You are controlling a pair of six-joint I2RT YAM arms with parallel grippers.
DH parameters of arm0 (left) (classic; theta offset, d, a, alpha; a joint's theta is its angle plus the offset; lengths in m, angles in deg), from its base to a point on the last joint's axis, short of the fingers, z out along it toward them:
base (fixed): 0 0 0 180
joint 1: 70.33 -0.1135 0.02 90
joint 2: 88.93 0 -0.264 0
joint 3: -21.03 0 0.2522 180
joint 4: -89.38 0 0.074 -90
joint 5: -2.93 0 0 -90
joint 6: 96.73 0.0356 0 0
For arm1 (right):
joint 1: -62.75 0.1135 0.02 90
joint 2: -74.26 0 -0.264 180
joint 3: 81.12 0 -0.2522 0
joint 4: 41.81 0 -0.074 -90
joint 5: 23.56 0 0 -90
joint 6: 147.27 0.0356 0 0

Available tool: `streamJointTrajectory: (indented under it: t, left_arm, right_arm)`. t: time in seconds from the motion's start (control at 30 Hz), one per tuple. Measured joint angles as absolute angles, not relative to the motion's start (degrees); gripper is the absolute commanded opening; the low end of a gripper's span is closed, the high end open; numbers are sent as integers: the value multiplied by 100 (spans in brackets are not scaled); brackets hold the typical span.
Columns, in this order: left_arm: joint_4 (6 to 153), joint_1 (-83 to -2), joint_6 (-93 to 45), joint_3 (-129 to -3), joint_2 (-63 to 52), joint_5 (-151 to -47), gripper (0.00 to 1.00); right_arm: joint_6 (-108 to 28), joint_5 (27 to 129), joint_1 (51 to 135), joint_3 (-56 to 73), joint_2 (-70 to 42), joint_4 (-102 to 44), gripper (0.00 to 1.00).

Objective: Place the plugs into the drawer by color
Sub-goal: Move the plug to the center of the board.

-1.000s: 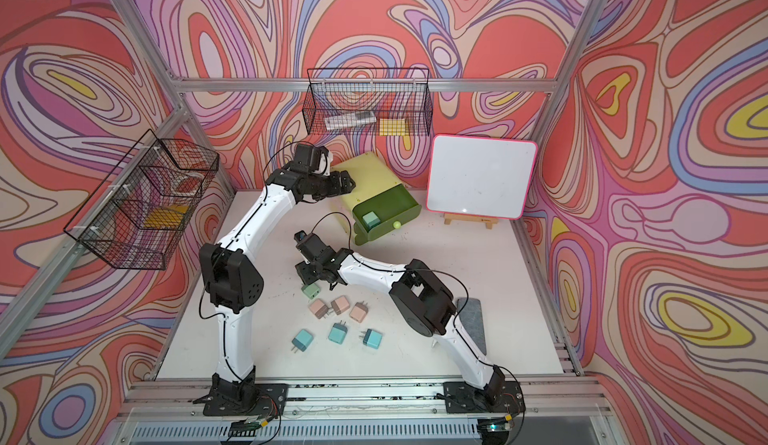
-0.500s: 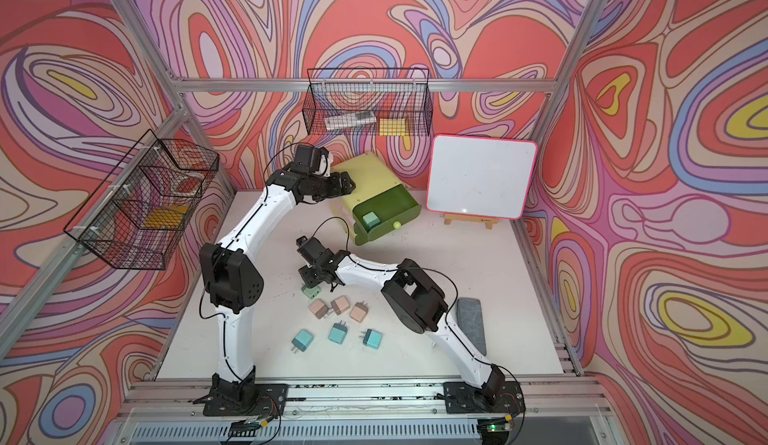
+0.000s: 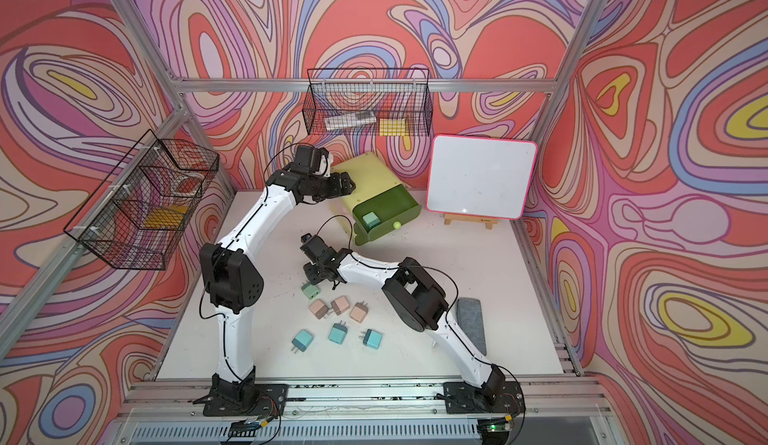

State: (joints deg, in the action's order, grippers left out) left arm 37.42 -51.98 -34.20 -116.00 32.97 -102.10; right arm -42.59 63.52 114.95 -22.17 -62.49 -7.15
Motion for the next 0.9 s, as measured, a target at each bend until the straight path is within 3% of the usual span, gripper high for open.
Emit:
streamJointTrajectory:
  t: [0.9]
  left_arm:
    - [3742,-5198,-3418,-11600,3297,-10190,86]
  right_arm:
    - [-3099,5897,11375,-1410,-5412,536,39]
